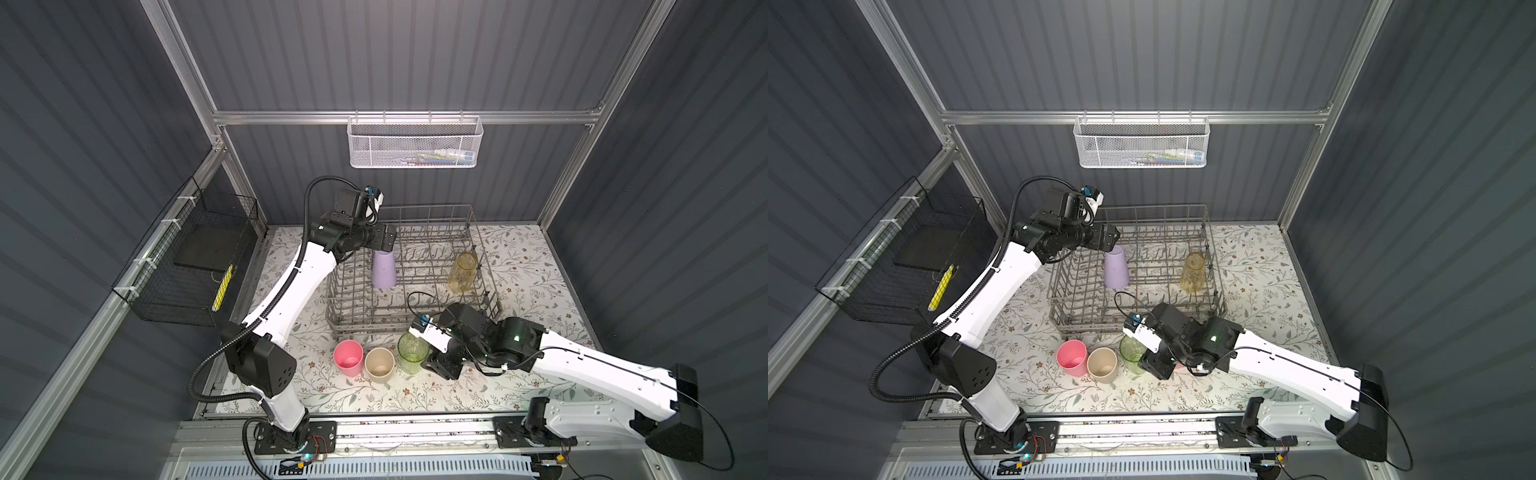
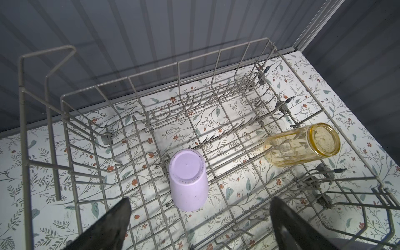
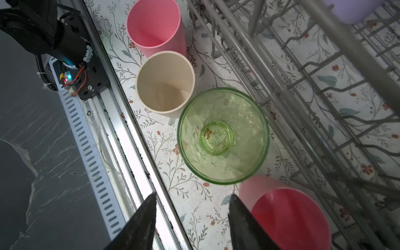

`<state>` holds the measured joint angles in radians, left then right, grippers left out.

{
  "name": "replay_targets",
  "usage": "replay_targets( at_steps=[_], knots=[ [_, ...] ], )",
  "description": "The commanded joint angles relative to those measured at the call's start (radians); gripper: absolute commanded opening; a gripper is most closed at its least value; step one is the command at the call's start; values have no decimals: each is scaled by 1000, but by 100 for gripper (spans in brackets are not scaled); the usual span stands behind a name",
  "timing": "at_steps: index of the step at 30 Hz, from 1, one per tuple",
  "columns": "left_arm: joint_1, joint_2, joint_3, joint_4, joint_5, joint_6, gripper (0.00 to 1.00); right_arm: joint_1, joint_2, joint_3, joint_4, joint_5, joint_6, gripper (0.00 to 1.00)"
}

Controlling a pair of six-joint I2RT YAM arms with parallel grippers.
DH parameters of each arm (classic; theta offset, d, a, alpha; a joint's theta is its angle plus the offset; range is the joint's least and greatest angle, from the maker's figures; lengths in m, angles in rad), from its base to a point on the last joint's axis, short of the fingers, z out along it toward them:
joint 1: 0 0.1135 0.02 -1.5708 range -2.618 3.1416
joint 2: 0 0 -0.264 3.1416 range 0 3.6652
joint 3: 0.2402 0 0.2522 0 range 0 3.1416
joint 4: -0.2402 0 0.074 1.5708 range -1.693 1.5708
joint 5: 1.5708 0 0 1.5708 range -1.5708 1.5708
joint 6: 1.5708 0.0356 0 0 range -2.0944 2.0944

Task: Load cups into a dish rack
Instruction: Place the cup upside down at the dish rack, then pick up the cup from the bottom-center of the table.

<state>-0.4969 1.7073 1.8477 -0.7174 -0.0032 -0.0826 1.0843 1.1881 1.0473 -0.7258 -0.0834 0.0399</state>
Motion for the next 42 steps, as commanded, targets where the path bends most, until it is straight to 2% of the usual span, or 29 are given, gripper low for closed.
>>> replay_targets(
  at_steps=[1, 10, 14, 25, 33, 38, 42],
  knots=[
    [-5, -44, -14, 12, 7, -5, 100, 23, 30, 44, 1, 60, -59, 55],
    [-4, -51, -29, 15, 3, 6, 100, 37, 112, 64, 8, 26, -114, 47],
    [-3, -48, -30, 13, 8, 6, 100, 37, 138, 62, 14, -11, -125, 41],
    [-3, -48, -45, 17, 11, 3, 100, 33, 181, 52, 13, -55, -139, 35],
    [-3, -52, -57, 16, 13, 3, 100, 23, 238, 64, -5, -107, -151, 28],
    [-3, -54, -63, 16, 12, 4, 100, 22, 260, 79, -31, -102, -160, 22],
    [-3, -57, -69, 21, 11, 4, 100, 22, 252, 89, -40, -95, -160, 12]
  ],
)
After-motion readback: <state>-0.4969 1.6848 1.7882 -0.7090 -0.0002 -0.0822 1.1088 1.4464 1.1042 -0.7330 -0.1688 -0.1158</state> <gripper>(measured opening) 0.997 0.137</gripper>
